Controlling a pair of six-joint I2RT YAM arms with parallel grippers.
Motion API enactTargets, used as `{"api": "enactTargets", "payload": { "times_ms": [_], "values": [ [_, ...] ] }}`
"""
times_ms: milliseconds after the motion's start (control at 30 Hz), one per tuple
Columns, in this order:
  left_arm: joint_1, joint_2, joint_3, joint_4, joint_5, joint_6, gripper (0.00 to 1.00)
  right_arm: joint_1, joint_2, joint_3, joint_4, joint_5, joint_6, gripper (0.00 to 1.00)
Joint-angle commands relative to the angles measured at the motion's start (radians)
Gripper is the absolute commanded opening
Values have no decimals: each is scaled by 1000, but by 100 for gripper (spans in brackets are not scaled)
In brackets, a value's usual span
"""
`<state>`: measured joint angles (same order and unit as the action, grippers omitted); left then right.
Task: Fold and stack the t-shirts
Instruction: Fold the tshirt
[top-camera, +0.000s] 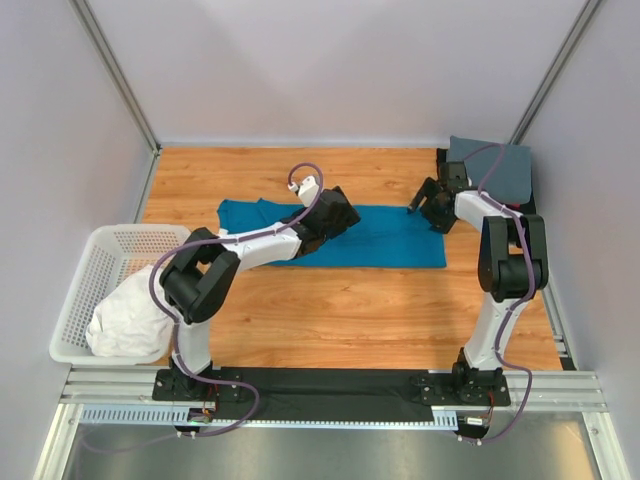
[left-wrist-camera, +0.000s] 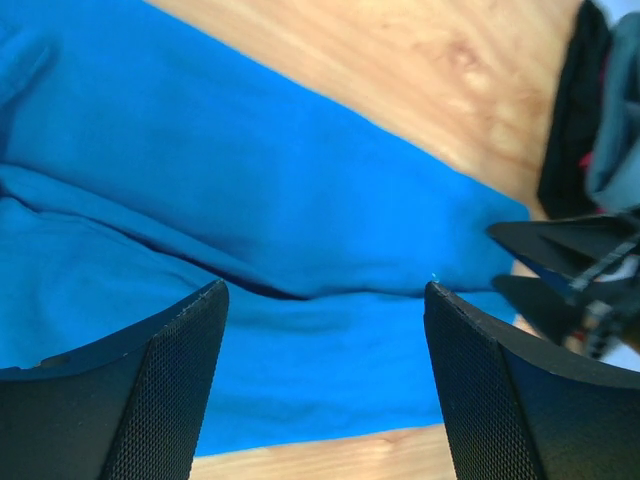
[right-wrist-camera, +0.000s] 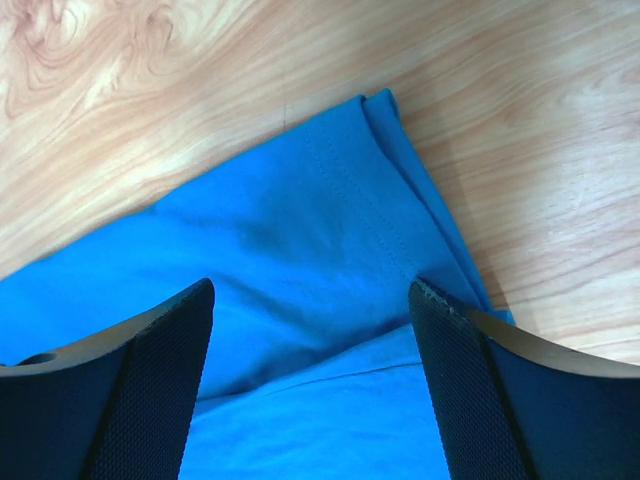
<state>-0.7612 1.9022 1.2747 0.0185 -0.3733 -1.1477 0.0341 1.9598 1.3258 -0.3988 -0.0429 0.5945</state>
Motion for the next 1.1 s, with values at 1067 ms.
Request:
{"api": "enactTargets", "payload": {
  "times_ms": [1067],
  "values": [
    [-1,39,192,32,88,249,86,-23,-231,-2,-264,59,-71,80]
  ]
}}
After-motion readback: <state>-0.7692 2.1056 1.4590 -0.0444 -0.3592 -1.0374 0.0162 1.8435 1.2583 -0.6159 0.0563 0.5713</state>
